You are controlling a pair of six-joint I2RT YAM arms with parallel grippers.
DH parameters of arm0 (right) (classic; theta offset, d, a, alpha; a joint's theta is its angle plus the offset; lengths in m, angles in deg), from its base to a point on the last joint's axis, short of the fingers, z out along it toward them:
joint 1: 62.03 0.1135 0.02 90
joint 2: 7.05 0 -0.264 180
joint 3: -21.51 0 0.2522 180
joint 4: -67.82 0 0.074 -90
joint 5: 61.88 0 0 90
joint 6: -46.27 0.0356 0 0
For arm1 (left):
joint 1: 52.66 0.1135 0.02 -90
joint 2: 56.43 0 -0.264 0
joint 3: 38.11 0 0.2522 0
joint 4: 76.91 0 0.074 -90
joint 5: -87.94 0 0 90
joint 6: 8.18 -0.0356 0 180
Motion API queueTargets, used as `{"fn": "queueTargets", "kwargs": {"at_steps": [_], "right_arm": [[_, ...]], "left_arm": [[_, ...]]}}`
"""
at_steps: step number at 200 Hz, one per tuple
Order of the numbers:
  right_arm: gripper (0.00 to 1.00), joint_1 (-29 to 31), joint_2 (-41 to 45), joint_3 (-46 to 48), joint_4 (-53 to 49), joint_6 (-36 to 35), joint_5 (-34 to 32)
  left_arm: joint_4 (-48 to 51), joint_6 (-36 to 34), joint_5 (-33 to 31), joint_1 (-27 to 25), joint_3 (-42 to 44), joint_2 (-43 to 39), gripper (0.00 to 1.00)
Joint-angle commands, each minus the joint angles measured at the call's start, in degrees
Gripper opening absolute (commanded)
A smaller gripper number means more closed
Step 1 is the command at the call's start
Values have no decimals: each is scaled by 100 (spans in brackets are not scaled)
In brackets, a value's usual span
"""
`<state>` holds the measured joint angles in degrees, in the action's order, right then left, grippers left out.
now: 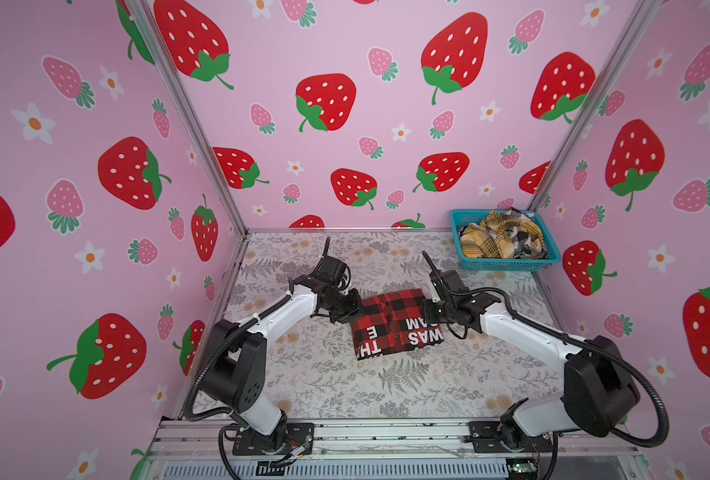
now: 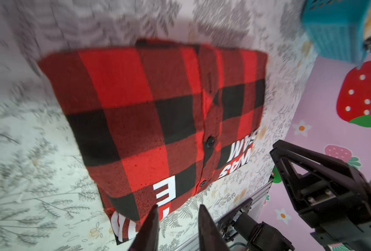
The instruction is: Fold and stack the long sleeve shirts
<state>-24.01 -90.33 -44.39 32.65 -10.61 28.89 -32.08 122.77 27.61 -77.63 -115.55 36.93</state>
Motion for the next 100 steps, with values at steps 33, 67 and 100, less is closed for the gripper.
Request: {"fn": "queueTargets", "kwargs": {"at_steps": [33, 67, 100], "right_arm": [[18, -2, -201, 784, 377, 278, 58], [15, 4, -217, 1072, 513, 378, 133], [14, 4, -199, 1022, 317, 336, 182]], "left_arm": [[-141, 17, -32, 184, 33, 593, 19], [-26, -130, -177, 281, -114, 946, 17], [-29, -192, -166, 335, -132, 1175, 15]]}}
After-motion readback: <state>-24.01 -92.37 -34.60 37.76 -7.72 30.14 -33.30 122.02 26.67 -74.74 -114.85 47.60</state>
